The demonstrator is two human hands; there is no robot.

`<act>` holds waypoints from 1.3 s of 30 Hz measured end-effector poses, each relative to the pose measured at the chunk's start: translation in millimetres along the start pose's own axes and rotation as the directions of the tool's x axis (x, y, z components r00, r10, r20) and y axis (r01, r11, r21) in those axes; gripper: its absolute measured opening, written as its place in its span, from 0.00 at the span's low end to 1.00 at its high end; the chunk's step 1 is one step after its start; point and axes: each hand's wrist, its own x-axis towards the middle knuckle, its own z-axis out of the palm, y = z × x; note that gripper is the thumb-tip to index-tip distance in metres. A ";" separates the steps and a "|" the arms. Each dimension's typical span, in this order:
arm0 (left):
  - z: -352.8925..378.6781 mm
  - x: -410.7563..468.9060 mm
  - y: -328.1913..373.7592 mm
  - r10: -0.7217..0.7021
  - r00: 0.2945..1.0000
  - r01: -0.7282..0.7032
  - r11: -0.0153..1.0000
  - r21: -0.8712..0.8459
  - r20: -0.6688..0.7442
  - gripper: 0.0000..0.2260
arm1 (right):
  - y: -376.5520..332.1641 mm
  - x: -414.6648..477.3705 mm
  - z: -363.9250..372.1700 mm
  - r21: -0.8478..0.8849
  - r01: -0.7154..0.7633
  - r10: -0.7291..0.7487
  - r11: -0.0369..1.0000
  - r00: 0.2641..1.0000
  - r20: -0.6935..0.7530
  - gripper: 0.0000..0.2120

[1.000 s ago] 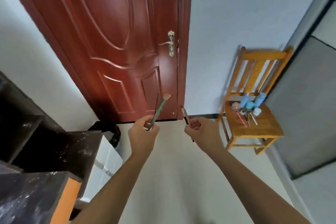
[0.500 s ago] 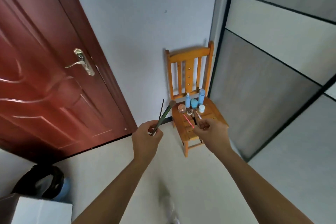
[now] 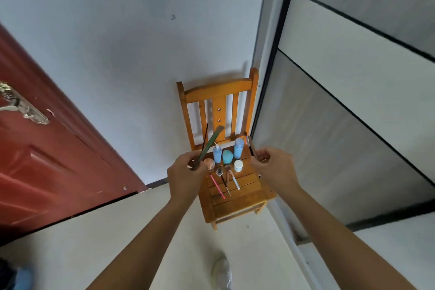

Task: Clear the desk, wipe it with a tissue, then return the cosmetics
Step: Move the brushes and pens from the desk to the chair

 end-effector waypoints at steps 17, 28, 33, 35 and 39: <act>177.0 60.5 -73.6 -0.449 0.879 0.464 0.883 0.069 -0.162 0.10 | 174.8 188.7 65.3 -0.130 -0.089 0.128 0.988 0.934 0.333 0.06; 314.1 43.8 -273.7 -0.773 0.567 0.787 0.610 -0.090 -0.284 0.10 | 351.7 222.9 207.5 -0.215 -0.283 0.353 0.935 0.808 0.472 0.06; 349.4 57.2 -333.7 -0.795 0.527 0.815 0.573 -0.085 -0.301 0.10 | 393.3 221.7 249.9 -0.238 -0.322 0.400 0.916 0.780 0.481 0.07; 357.2 60.7 -348.0 -0.795 0.524 0.815 0.572 -0.091 -0.305 0.11 | 401.6 223.5 259.5 -0.247 -0.326 0.407 0.913 0.781 0.473 0.10; 359.3 58.0 -360.4 -0.778 0.530 0.809 0.584 -0.075 -0.337 0.11 | 405.1 226.6 266.5 -0.266 -0.325 0.416 0.908 0.779 0.469 0.12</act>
